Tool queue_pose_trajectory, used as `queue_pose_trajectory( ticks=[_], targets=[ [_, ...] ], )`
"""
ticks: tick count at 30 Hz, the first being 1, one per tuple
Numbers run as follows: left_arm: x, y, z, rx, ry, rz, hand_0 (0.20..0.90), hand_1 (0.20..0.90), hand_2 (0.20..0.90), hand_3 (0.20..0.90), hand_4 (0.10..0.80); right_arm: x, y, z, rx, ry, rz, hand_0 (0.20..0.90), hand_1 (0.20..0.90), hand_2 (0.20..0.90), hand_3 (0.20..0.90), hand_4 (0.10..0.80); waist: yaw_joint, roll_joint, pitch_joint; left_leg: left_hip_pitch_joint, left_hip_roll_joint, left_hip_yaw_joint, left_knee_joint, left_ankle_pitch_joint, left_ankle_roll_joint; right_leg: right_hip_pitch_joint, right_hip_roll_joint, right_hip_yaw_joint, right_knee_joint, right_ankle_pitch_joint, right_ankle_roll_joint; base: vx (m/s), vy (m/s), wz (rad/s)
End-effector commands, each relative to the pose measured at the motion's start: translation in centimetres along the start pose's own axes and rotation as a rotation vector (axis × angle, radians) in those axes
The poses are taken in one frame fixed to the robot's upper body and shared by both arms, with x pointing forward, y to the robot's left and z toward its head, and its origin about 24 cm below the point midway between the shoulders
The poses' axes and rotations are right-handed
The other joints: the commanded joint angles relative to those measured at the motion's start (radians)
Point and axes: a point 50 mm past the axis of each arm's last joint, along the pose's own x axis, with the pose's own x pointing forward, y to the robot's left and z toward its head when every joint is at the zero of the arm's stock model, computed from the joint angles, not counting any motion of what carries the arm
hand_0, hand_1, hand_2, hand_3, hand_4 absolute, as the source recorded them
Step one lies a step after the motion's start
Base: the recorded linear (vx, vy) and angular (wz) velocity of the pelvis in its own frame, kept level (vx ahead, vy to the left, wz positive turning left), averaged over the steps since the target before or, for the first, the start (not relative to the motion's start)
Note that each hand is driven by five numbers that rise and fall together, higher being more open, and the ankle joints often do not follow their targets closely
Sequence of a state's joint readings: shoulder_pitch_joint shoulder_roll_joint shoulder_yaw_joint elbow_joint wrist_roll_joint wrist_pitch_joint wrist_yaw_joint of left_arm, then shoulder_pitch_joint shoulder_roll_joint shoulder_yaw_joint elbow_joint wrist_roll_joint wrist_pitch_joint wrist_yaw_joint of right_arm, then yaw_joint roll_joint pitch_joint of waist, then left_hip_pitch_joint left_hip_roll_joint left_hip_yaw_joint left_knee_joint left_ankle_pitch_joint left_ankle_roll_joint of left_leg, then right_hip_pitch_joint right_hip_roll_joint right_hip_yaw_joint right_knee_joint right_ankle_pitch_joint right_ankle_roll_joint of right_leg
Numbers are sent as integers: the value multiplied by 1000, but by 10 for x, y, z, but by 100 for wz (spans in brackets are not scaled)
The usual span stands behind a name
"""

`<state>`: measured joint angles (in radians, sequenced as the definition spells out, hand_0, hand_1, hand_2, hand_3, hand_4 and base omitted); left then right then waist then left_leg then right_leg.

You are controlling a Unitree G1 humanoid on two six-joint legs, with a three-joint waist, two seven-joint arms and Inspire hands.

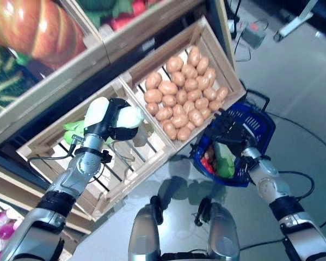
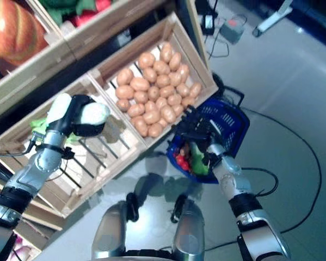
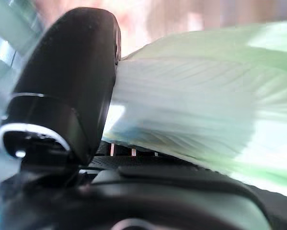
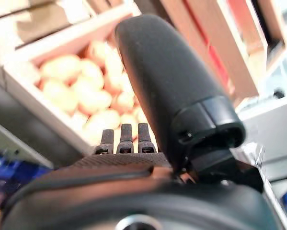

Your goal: Put vegetables into the basket

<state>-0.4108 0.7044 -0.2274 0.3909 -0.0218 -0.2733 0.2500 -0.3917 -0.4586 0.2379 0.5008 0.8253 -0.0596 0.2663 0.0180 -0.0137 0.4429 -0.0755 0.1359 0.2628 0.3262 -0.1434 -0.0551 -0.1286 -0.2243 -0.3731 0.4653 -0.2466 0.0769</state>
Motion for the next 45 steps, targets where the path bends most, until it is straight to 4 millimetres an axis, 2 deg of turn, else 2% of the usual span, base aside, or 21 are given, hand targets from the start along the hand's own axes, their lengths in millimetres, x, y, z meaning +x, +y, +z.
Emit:
queue_pose_trajectory(
  ticks=[1, 7, 11, 16, 21, 29, 34, 40, 45],
  targets=[
    [0, 9, 22, -306, -124, 82, 300, 300, 300, 300, 400, -2, 13, 0, -31, -28, 164, 900, 900, 900, 900, 800, 2, 9, -266, 113, -65, 4, -129, -33, 26, 192, 48, -33, -272, 65, -7, 87, -43, -6],
    [3, -2, 39, -729, -166, 67, 300, 300, 300, 300, 400, 0, 34, -6, -57, 55, 304, 900, 900, 900, 900, 800, -7, 10, -342, 231, -79, 3, -325, 44, 7, 306, 90, -36, -451, 136, 4, 47, -51, 0],
    [3, -11, 46, -914, -185, 66, 300, 300, 300, 300, 400, 2, 50, -10, -50, 73, 356, 900, 900, 900, 900, 800, -15, 11, -365, 280, -80, 9, -413, 75, 0, 347, 107, -41, -531, 174, 12, 18, -56, 1],
    [11, -24, 60, -1004, -210, 49, 300, 300, 300, 300, 400, 12, 75, 1, -35, 21, 412, 900, 900, 900, 900, 800, -24, 7, -379, 276, -79, 8, -413, 66, -1, 351, 114, -40, -553, 185, 16, -23, -64, -6],
    [14, -42, 66, -1070, -192, -8, 300, 300, 300, 300, 400, 20, 95, 15, -28, -46, 457, 900, 900, 900, 900, 800, -28, 8, -382, 287, -79, 12, -413, 59, 4, 355, 121, -29, -553, 183, 11, 0, -42, -5],
    [12, -68, 74, -1107, -143, -141, 300, 300, 300, 300, 400, 30, 119, 49, -101, -195, 487, 900, 900, 900, 900, 800, -21, 5, -385, 298, -81, 14, -413, 53, 14, 361, 124, -28, -553, 181, 3, -2, -16, -5],
    [9, -80, 77, -1116, -125, -206, 300, 300, 300, 300, 400, 32, 128, 62, -157, -249, 494, 900, 900, 900, 900, 800, -16, 2, -386, 304, -82, 8, -413, 49, 17, 367, 126, -21, -553, 180, 2, 0, 0, 0],
    [8, -86, 81, -1141, -124, -249, 300, 300, 300, 300, 400, 34, 133, 68, -273, -260, 473, 900, 900, 900, 900, 800, -13, -1, -388, 306, -82, 4, -413, 47, 19, 368, 126, -14, -553, 179, 2, 0, 0, 0],
    [6, -92, 93, -1231, -165, -302, 300, 300, 300, 300, 400, 36, 138, 48, -268, -116, 526, 900, 900, 900, 900, 800, -10, -5, -384, 309, -81, 3, -413, 48, 19, 371, 125, -13, -553, 180, 0, 0, 0, 0]
  ],
)
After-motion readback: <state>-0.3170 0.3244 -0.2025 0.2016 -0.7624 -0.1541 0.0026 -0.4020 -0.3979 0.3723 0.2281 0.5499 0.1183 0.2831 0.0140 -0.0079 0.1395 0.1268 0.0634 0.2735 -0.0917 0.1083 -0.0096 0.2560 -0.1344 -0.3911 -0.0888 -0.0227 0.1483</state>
